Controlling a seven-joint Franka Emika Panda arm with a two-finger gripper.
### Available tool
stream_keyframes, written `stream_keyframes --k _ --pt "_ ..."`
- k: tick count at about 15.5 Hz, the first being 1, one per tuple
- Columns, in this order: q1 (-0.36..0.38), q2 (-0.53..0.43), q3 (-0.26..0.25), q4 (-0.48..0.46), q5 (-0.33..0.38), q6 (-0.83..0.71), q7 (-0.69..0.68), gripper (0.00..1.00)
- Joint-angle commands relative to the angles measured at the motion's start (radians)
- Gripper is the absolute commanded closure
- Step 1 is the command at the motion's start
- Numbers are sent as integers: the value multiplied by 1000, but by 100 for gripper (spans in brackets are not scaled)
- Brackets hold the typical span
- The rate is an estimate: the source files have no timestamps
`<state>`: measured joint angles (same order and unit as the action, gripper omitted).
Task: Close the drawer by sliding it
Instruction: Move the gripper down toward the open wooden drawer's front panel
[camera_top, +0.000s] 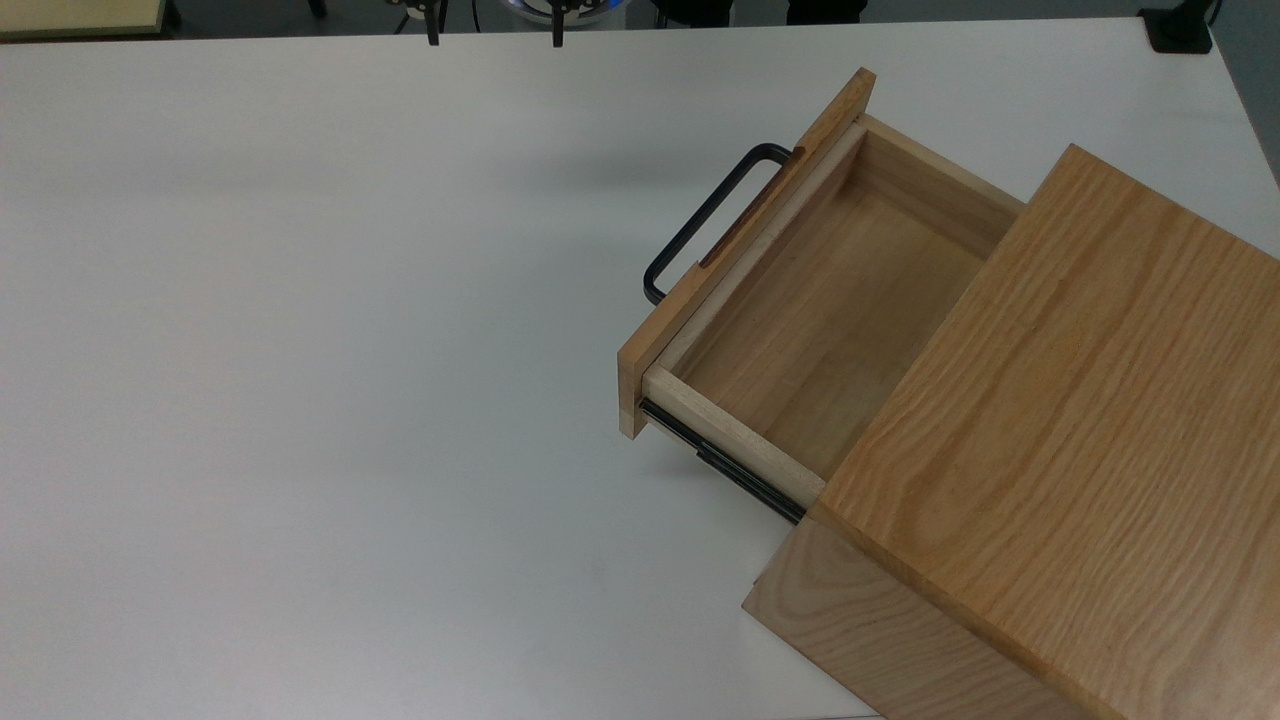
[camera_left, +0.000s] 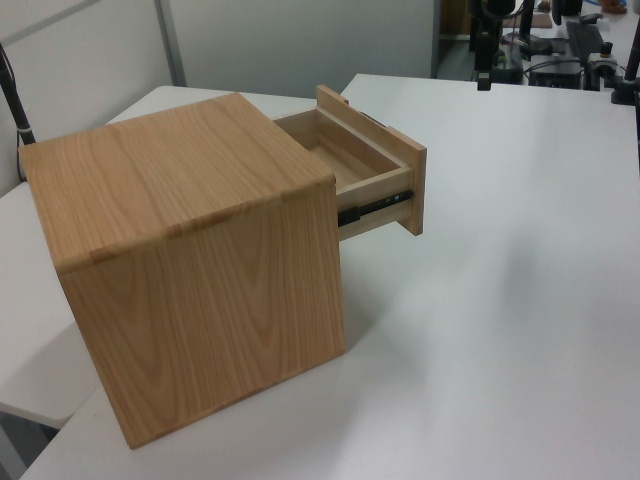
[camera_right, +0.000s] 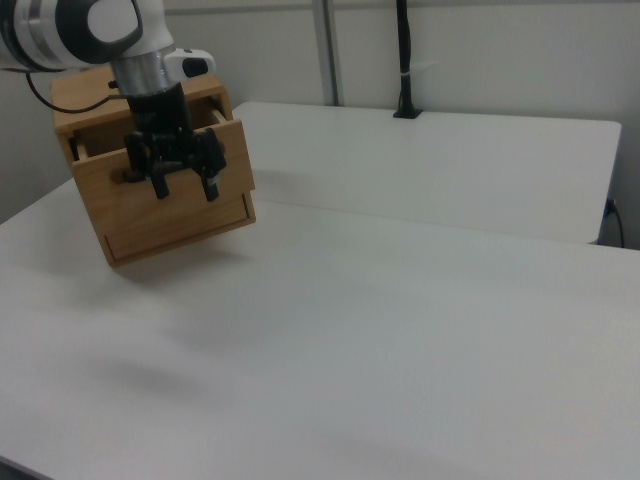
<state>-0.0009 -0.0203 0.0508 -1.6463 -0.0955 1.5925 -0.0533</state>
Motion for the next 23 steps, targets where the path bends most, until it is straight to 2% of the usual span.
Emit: stream_keyframes --k 1,12,13,16,18,21,23 --pt "-5 6 0 19 19 3 4 0" --pt "-5 5 0 19 16 7 21 0" --pt "-5 5 -2 19 16 9 23 9" --pt "-5 5 -2 19 22 11 23 51" --pt "-5 6 0 19 26 12 23 69" --pt "-5 10 -2 19 30 17 21 94" --pt "2 34 0 19 42 20 20 100"
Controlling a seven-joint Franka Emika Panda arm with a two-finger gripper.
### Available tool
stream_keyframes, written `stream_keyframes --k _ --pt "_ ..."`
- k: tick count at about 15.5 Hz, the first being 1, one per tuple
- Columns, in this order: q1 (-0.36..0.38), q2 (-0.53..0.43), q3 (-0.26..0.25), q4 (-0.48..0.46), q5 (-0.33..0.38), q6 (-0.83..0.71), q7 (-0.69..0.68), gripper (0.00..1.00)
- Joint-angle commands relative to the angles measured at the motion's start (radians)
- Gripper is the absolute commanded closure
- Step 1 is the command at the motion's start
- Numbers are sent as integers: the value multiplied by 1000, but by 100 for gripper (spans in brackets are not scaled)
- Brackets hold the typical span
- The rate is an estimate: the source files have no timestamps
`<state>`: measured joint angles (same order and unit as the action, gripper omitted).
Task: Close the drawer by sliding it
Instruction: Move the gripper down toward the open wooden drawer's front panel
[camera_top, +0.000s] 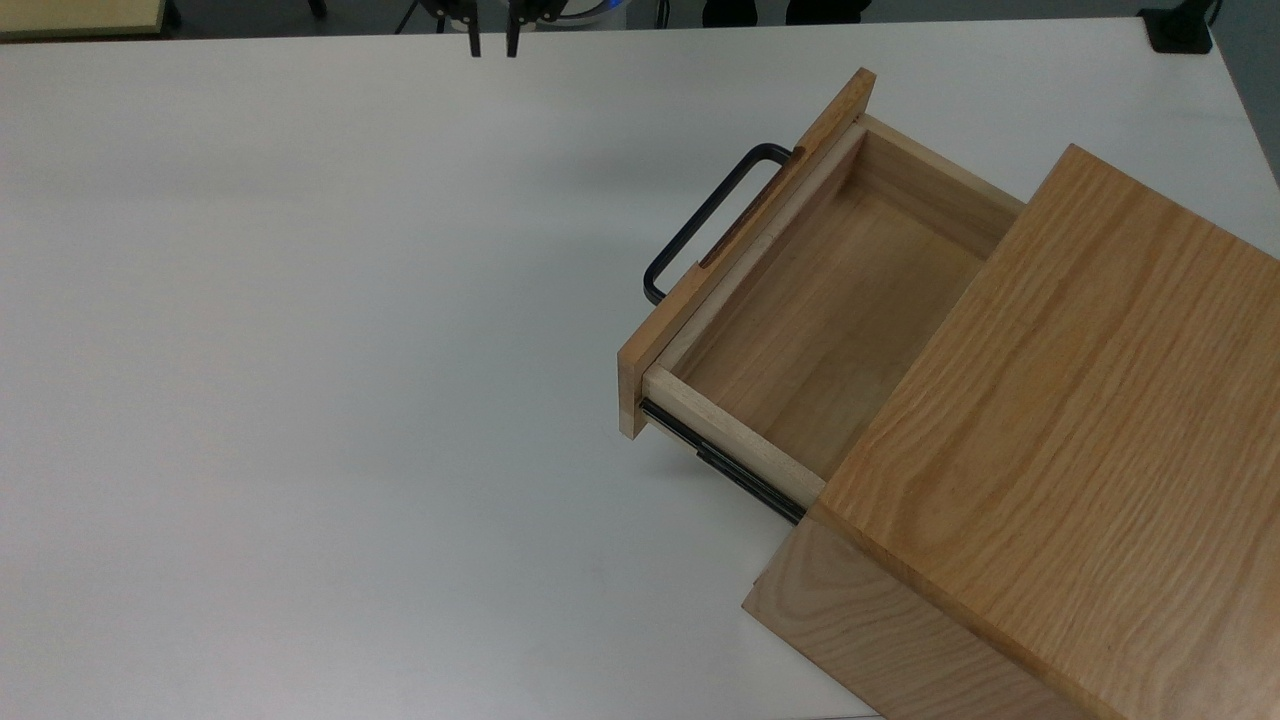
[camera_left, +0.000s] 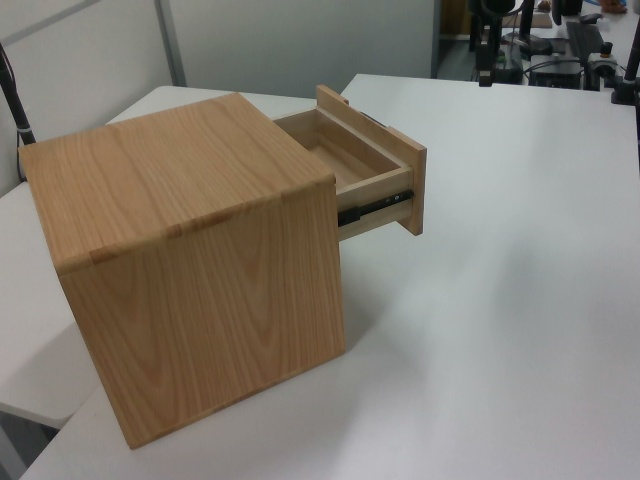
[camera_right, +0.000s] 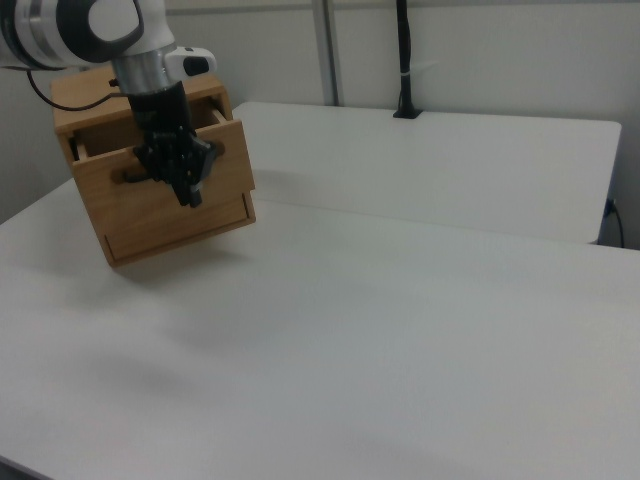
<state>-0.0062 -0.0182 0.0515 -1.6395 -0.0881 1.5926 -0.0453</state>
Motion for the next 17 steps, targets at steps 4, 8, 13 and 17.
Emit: stream_keyframes --k 4,8,13,17 --pt "17 89 5 13 53 145 7 100" --pt "46 148 8 24 105 223 -92 100" --pt "110 211 8 65 126 305 -197 100" --pt "169 231 8 75 134 369 -199 100"
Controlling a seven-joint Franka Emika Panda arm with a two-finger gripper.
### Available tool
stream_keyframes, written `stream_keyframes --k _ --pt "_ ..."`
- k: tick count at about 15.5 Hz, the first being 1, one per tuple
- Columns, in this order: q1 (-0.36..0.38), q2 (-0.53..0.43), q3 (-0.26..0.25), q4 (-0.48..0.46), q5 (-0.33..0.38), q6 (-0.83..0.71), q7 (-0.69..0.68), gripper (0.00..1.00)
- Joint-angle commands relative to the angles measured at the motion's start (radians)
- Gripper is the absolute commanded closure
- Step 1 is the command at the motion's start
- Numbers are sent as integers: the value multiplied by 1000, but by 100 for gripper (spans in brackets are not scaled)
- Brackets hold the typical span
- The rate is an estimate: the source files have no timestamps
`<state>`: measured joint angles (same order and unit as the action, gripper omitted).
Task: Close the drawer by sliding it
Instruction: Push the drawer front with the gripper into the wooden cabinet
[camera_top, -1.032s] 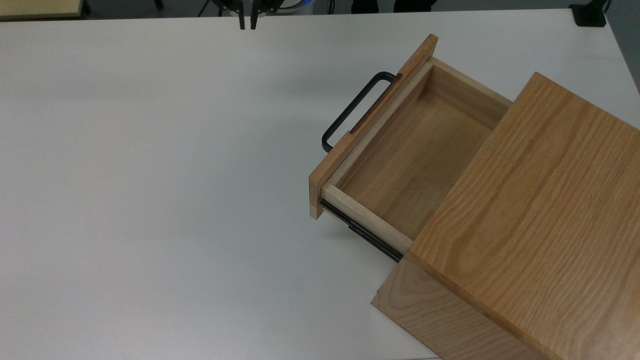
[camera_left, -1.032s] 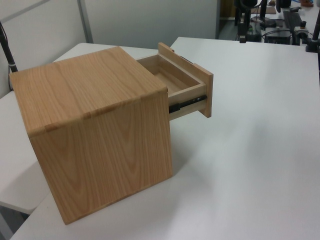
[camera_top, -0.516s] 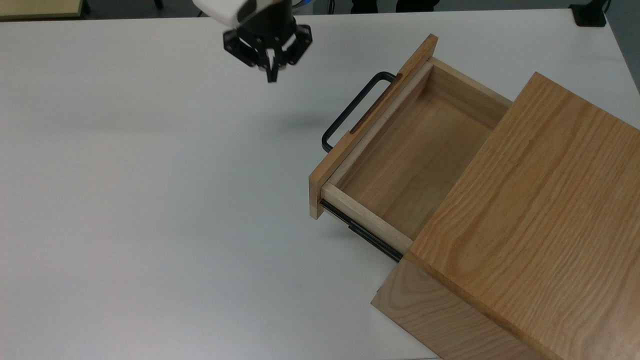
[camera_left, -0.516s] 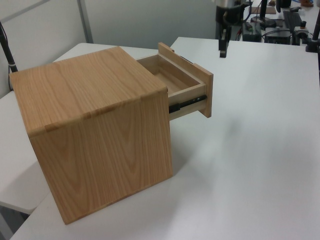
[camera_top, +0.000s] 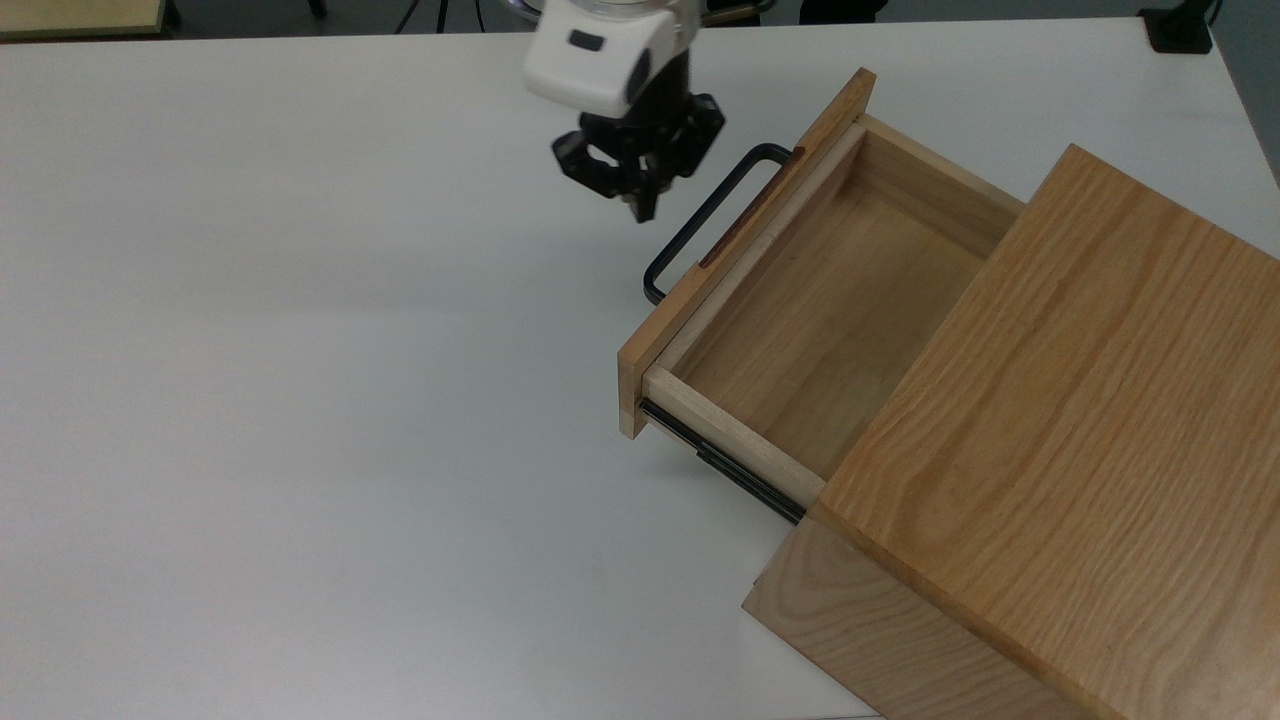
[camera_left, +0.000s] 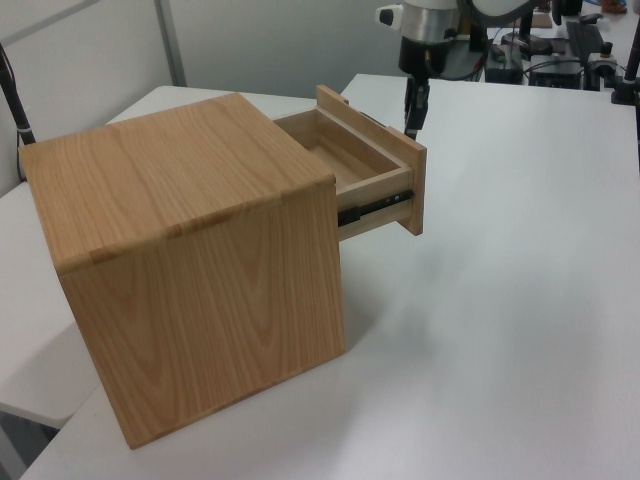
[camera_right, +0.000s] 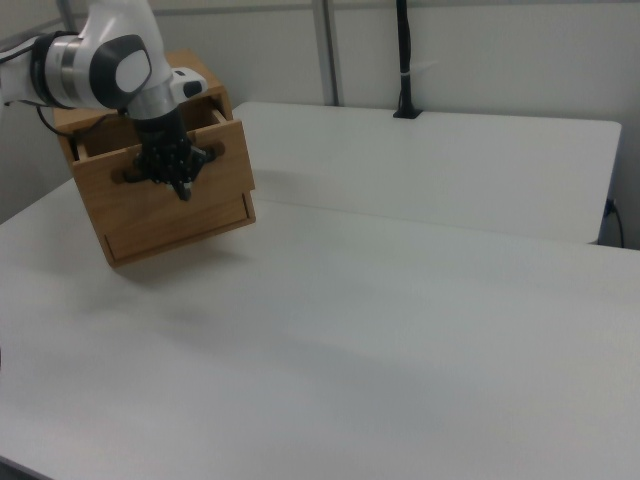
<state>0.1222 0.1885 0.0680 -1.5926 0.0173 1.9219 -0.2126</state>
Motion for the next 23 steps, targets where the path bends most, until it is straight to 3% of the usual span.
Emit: stream_keyframes --k 1,5,13,19,23 --pt "50 29 -8 28 38 60 -31 100" --pt "83 58 -8 28 82 247 -7 100" --pt "168 120 -5 26 92 567 2 100" --pt "177 192 12 77 93 586 39 100" --pt "172 190 10 86 116 592 38 100"
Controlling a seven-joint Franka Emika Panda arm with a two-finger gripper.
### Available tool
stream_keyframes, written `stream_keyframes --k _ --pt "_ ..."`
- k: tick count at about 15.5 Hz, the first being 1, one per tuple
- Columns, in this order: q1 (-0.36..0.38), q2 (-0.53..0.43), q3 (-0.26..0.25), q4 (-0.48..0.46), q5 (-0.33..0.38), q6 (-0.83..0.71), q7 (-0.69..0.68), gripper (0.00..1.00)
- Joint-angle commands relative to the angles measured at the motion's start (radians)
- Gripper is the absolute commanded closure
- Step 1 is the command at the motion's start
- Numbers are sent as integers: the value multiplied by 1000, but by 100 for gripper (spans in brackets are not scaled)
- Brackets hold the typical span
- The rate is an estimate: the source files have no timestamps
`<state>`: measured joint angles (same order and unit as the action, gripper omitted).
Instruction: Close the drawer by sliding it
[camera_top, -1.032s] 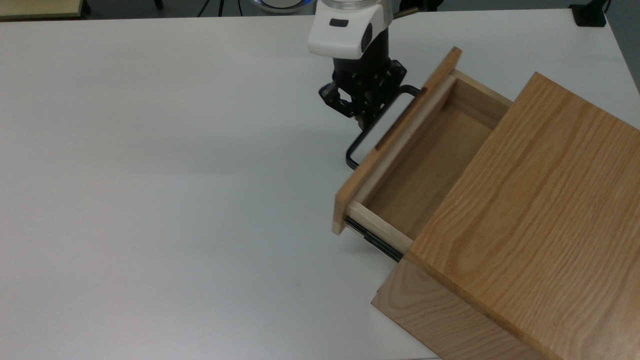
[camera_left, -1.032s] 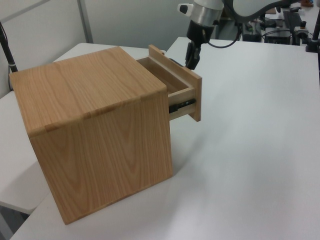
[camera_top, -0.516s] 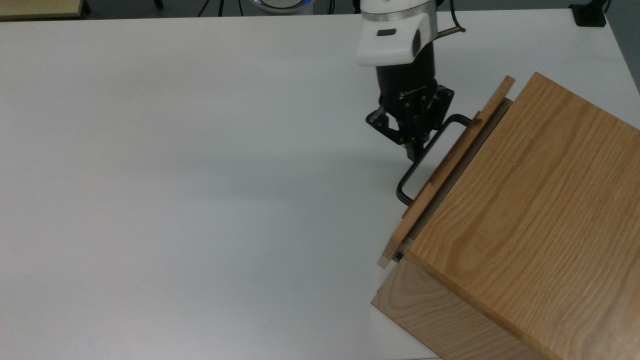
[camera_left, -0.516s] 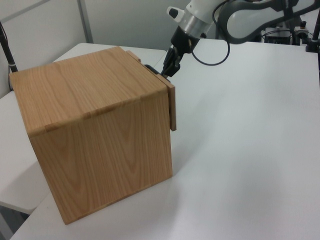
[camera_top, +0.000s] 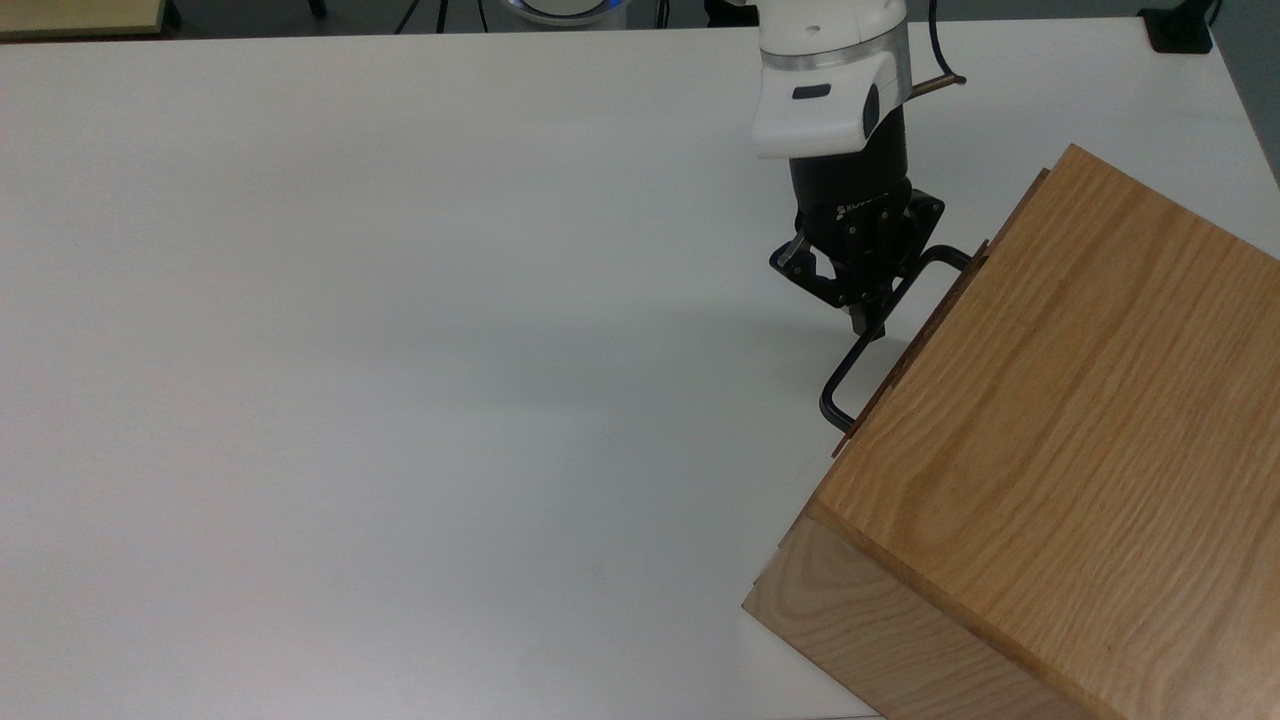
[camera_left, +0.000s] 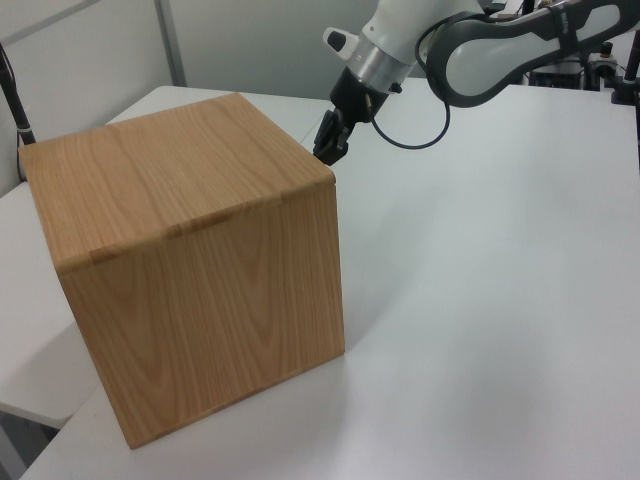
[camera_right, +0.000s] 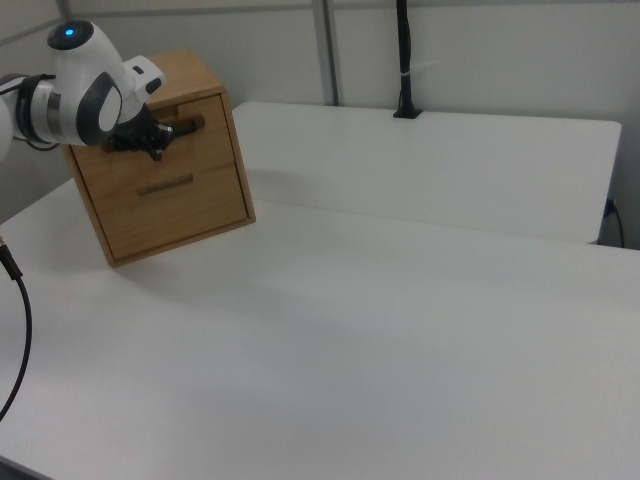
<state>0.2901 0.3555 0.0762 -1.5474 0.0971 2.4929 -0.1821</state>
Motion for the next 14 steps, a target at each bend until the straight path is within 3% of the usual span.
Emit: stream_keyframes --k 1,3,8,14 --pt "3 17 2 41 33 14 6 100" --pt "-2 -6 -6 32 29 -26 6 100" --pt "-45 -101 -47 7 3 -349 6 100" --pt "-182 -229 -64 -31 -19 -687 38 100"
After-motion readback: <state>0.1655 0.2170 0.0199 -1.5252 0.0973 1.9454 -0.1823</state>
